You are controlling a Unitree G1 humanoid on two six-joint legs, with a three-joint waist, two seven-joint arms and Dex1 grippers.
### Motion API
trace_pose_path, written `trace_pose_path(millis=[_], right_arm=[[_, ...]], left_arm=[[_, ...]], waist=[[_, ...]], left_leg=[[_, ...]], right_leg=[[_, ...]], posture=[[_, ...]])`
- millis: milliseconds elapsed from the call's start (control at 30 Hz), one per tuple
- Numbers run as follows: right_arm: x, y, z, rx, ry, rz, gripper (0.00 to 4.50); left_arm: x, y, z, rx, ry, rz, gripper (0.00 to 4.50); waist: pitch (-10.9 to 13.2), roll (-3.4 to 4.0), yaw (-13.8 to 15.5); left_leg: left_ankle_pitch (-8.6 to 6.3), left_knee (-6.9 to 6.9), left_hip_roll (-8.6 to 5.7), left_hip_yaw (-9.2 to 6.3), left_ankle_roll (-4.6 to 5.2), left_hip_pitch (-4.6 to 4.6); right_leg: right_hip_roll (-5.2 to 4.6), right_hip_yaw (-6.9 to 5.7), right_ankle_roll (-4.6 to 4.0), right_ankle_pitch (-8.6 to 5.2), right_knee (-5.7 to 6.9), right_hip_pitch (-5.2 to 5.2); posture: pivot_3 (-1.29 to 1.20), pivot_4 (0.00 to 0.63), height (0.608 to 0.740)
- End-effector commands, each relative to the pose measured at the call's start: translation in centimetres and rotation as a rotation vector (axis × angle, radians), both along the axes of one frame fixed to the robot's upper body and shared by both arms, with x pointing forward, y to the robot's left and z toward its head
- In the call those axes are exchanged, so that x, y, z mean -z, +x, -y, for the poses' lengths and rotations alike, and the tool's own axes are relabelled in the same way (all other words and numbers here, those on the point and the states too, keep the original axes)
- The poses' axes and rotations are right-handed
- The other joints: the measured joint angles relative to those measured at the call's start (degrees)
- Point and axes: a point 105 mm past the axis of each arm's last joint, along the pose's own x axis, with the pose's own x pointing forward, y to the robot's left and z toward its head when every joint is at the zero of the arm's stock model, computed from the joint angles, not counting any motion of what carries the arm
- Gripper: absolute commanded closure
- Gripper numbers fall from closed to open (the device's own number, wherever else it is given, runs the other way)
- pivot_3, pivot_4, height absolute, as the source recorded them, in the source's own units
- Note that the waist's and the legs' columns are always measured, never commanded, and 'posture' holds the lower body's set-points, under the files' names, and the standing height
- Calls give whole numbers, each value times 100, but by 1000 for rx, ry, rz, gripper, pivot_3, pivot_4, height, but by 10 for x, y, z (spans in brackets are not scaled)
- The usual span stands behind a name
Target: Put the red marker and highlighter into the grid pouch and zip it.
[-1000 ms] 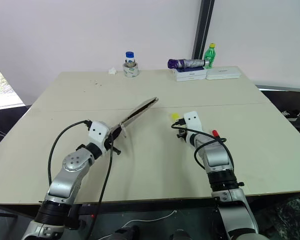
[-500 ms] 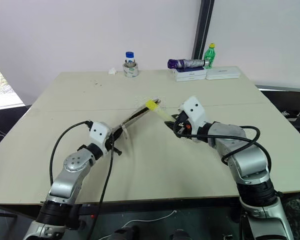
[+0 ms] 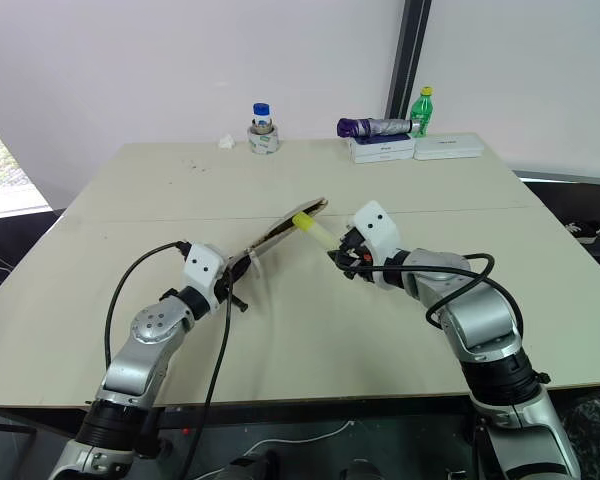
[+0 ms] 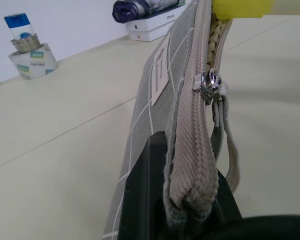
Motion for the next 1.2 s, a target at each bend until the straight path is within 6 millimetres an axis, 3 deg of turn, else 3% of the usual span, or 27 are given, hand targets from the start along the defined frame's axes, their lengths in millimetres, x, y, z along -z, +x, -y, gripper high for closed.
trace_pose_path(millis=[33,233,367,700,900,1067,1200], right_arm=[[-9,-1,-3,-22,-30,41,3637],[10,-17,-5,-132,-201,4,3637],[22,-29,-11,-221,-265,-28,3637],[22,-34,-27,-310,-290,-18,3637],[2,-34,-16,-279,-255,27,702],[-18,-44,1,-272,-202,63,702],[-18,-31,41,-83,-146,39,702]], left_arm=[[-14,-5,5,30,31,75,4500],[-6,-16,13,129,230,143,4500],[13,-35,25,300,425,178,4500],[20,-47,37,449,488,205,4500],[21,-37,28,380,455,165,4500],[13,-17,15,222,318,97,4500],[0,0,8,87,186,70,4500]], waist=[[0,0,-1],[0,0,2],[0,0,-1],[1,0,7],[1,0,9],[1,-2,12],[2,-3,12]], left_leg=[[0,0,0,0,0,0],[0,0,0,2,0,-1],[-1,-5,1,3,0,-2],[-1,-6,9,-1,1,-5],[-1,-5,7,-2,1,-5],[-2,-1,6,-5,2,-5],[-2,4,4,-6,2,-5]], right_leg=[[0,0,0,0,0,0],[0,0,0,0,-3,0],[-1,-1,-1,-1,-8,-2],[-10,-1,-1,-1,-10,-4],[-10,-4,0,-1,-9,-3],[-10,-9,2,0,-9,0],[-9,-14,2,0,-9,7]], posture=[[0,150,740],[0,150,740],[0,150,740],[0,150,740],[0,150,740],[0,150,740],[0,150,740]])
